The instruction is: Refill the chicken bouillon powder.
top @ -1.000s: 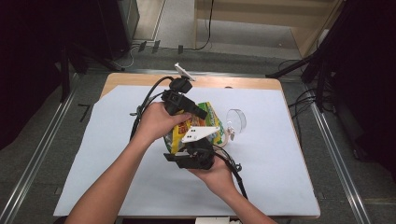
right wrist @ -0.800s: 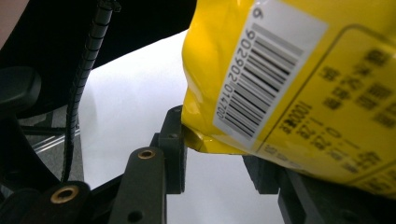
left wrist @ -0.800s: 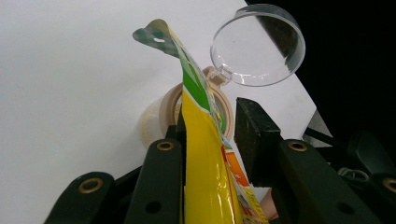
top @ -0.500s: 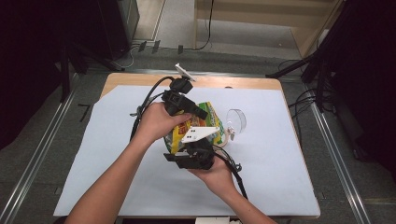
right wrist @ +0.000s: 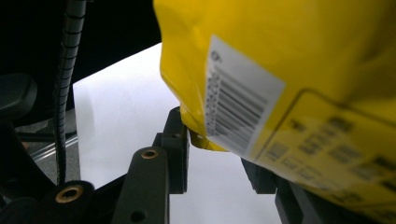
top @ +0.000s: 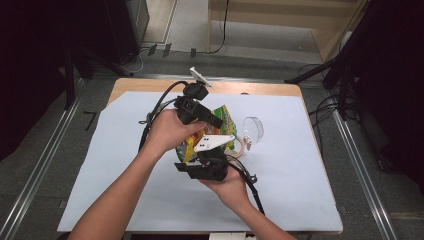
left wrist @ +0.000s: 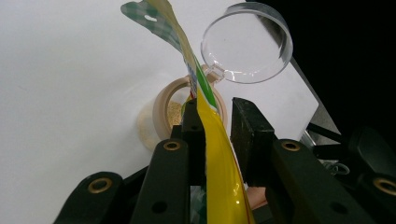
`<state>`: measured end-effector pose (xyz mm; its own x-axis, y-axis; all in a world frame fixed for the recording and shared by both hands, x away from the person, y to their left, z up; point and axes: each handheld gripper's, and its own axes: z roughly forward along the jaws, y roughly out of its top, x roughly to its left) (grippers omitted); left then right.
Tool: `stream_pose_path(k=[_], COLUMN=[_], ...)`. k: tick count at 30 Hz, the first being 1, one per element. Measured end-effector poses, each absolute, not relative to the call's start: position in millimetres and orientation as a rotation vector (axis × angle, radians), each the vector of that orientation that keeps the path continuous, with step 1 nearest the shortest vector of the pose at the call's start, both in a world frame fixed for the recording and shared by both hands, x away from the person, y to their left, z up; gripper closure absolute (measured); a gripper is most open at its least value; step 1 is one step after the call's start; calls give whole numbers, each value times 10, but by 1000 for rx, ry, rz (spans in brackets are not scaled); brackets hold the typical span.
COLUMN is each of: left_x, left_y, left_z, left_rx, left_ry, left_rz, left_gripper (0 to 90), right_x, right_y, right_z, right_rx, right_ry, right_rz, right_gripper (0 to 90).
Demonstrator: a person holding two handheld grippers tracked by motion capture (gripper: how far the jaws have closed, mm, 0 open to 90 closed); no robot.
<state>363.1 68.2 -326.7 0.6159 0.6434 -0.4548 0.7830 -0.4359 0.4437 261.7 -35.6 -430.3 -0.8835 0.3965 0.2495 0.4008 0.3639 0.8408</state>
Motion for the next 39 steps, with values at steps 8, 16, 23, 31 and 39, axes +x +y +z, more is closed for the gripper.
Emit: stream_pose_path(k=[8, 16, 23, 31, 39], left_x=[3703, 3738, 3734, 3729, 3723], left_y=[644, 658, 671, 667, 661], left_z=[-3247, -3297, -3296, -3287, -3283], left_rx=[2226, 2207, 2199, 2195, 2206], left_ry=[1125, 1137, 1133, 1128, 1122], left_rz=[-292, -292, -294, -301, -288], left_gripper=[761, 761, 754, 748, 759], right_x=[2655, 2663, 2671, 2665, 2665], right_y=[-375, -385, -371, -376, -377], right_z=[-4273, -4265, -4273, -4265, -4264], right_rx=[-788, -773, -776, -775, -777], right_ry=[-2561, -2589, -2585, -2567, -2556], right_rz=[-1605, -1596, -1597, -1608, -1613], right_gripper=[668, 665, 664, 664, 664])
